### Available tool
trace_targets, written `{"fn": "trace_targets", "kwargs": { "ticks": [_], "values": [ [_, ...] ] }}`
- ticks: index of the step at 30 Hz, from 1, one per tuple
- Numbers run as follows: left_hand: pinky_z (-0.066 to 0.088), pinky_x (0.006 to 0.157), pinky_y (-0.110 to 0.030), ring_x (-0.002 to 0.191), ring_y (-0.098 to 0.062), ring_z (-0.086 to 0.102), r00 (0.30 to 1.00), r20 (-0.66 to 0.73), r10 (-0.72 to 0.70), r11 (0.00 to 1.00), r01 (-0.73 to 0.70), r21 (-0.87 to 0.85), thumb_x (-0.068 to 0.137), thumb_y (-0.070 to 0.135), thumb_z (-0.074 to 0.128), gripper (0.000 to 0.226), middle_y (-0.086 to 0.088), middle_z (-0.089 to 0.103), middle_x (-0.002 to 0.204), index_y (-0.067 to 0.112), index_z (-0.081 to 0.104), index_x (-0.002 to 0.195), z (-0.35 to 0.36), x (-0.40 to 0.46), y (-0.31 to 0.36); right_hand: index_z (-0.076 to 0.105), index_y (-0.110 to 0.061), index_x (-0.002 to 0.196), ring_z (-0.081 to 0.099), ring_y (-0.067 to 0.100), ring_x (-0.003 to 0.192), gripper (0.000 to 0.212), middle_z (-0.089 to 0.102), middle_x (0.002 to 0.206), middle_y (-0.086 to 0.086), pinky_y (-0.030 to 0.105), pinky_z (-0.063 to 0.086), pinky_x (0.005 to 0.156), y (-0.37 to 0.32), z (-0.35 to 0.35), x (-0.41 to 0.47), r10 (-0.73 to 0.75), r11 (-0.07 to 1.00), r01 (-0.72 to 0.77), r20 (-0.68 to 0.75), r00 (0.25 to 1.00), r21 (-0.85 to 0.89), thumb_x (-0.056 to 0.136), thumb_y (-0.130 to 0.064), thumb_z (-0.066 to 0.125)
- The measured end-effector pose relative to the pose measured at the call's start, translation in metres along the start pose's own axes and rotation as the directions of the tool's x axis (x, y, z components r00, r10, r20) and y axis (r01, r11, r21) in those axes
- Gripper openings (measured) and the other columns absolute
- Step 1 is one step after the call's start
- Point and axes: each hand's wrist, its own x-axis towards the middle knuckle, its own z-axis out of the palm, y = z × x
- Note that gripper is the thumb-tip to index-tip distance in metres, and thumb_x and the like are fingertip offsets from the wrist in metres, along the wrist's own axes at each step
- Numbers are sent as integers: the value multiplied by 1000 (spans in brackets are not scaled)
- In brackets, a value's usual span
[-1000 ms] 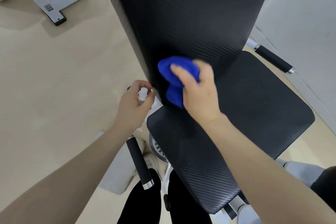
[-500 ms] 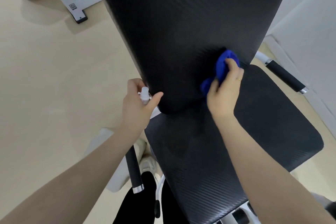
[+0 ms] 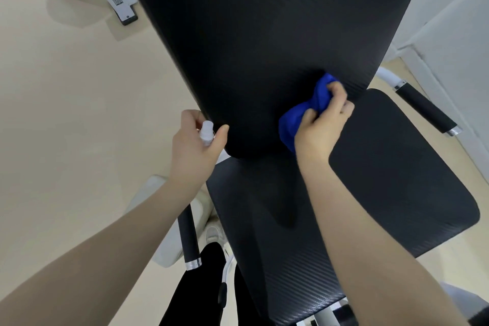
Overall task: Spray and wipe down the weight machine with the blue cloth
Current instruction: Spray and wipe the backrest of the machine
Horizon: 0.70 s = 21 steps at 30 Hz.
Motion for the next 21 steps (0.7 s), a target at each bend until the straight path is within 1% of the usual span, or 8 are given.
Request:
{"fn": "trace_targets", "kwargs": {
  "ticks": [2,4,6,9,13,16,18,21],
  "values": [
    [36,55,-9,62,-6,48,1000,-6,-2,1000,2,-8,86,26,62,27,7,46,69,16,36,91,0,0,0,45,-23,119,43,17,84,56,43,111,17,22,34,76,-2,8,-24,-109,993,111,63,992,-29,71,5,44],
    [37,55,-11,61,-6,47,1000,-10,-11,999,11,-31,86,26,62,27,7,46,68,16,37,90,2,-1,1,43,-25,120,40,12,82,57,42,115,14,16,33,74,-3,12,-57,-165,984,177,288,943,-16,73,7,49],
    [41,60,-19,63,-9,50,999,3,-49,997,49,-61,86,29,60,24,5,49,69,20,37,88,4,-3,1,44,-16,127,39,3,76,55,39,119,9,9,35,71,-5,11,-80,-118,992,129,484,867,10,79,10,52],
    [48,65,-35,71,-19,59,993,29,-112,989,114,-89,84,37,59,24,-4,59,76,29,36,83,5,-5,-1,49,-5,120,32,-2,75,49,42,115,11,3,33,75,-9,4,-60,-65,996,41,324,944,81,75,15,50],
    [38,57,-12,64,-6,49,997,67,-38,999,39,-16,85,28,64,29,8,48,71,19,37,89,0,1,-1,44,-6,126,37,7,86,50,44,120,15,8,24,72,-8,-13,9,132,990,-133,32,991,37,79,11,43],
    [38,56,-11,63,-4,48,997,78,-21,1000,20,16,86,27,64,29,10,47,71,18,36,90,-1,3,-4,36,-14,136,43,17,88,56,42,127,13,14,25,71,-3,0,10,276,961,-276,-64,959,7,84,5,39],
    [39,56,-16,62,-5,49,996,84,-26,999,23,41,86,30,62,29,11,47,69,18,36,91,2,0,-7,30,-19,141,52,30,95,58,39,131,10,26,30,74,2,16,-21,369,925,-371,-46,928,-80,87,0,39],
    [49,64,-36,65,-16,56,994,75,-73,993,66,102,87,40,57,29,10,50,66,19,38,93,7,-5,-15,21,-13,144,51,28,105,61,38,134,12,30,35,82,12,30,-74,391,919,-390,229,891,-51,88,4,40]
  ]
}}
